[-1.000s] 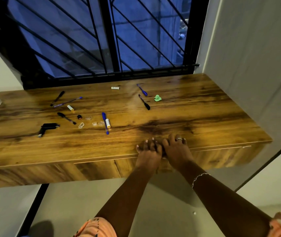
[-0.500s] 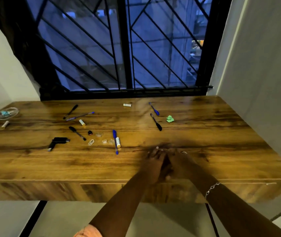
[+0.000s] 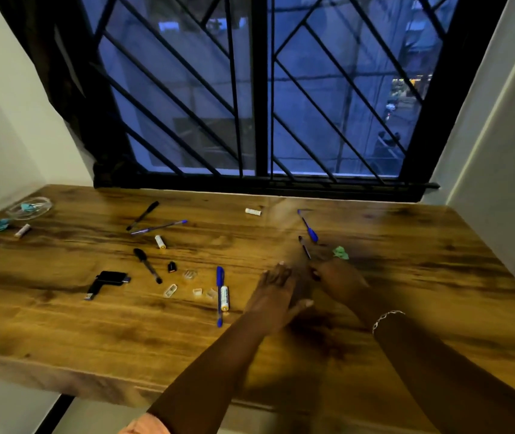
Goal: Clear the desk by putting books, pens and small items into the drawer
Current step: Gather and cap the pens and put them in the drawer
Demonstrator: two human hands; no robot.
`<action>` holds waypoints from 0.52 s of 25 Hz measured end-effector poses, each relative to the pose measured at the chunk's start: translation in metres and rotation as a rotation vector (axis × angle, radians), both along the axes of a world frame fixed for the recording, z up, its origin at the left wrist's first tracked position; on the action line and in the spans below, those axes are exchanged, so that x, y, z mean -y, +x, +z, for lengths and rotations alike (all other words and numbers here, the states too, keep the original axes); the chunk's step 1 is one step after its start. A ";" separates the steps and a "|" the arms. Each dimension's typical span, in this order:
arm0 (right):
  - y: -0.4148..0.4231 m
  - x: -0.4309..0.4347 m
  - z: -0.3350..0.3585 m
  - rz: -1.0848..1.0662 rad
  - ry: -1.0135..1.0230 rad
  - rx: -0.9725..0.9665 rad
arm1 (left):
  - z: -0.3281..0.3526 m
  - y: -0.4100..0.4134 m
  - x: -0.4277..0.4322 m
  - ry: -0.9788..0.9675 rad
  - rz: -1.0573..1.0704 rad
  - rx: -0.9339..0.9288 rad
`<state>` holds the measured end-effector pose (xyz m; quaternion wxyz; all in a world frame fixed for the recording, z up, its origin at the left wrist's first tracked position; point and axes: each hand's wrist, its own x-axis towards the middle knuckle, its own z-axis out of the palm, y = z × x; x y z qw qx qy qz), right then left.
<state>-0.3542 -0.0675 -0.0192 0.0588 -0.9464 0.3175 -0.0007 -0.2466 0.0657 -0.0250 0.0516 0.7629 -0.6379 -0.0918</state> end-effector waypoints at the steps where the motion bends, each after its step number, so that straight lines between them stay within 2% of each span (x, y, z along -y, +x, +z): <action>1: 0.008 0.010 -0.004 -0.003 0.015 0.019 | 0.000 0.006 0.006 -0.015 0.006 0.010; 4: 0.029 0.025 -0.018 -0.117 0.059 0.058 | -0.002 0.020 0.020 -0.021 0.039 0.025; 8: 0.058 0.030 -0.026 -0.194 -0.026 -0.030 | -0.006 0.036 0.038 -0.021 0.082 0.002; 13: 0.080 0.069 -0.006 -0.293 0.049 0.182 | -0.014 0.049 0.059 -0.130 0.101 -0.059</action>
